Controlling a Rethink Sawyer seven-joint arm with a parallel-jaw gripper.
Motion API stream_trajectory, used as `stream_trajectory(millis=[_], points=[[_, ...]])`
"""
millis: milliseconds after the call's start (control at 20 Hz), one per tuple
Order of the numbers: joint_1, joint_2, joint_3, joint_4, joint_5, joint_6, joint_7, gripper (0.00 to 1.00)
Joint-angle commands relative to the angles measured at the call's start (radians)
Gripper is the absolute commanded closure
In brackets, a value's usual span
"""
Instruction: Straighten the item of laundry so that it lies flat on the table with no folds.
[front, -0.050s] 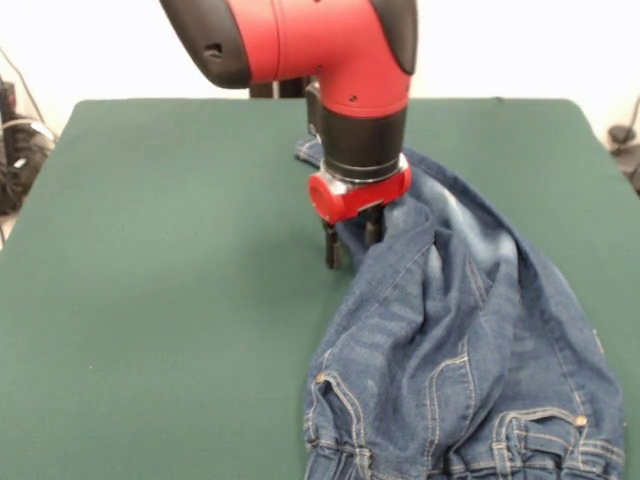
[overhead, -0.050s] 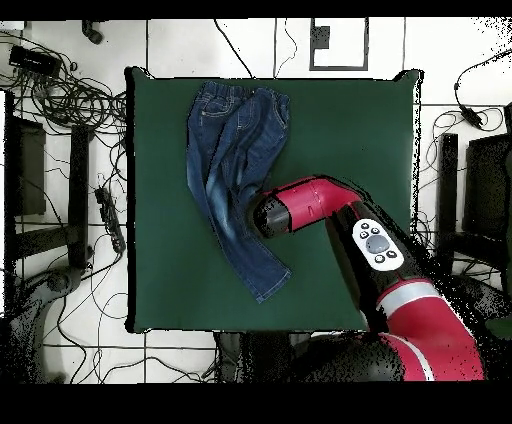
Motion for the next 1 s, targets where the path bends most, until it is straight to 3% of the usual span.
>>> stream_trajectory(millis=[50,700,1000], points=[[0.02,0.187,-0.059,-0.027,-0.038,-0.055,0.059,1.0],[0.011,0.198,-0.053,-0.041,0.002,0.015,-0.01,1.0],[0.143,0.079,-0.227,-0.034,-0.049,0.041,0.197,1.0]])
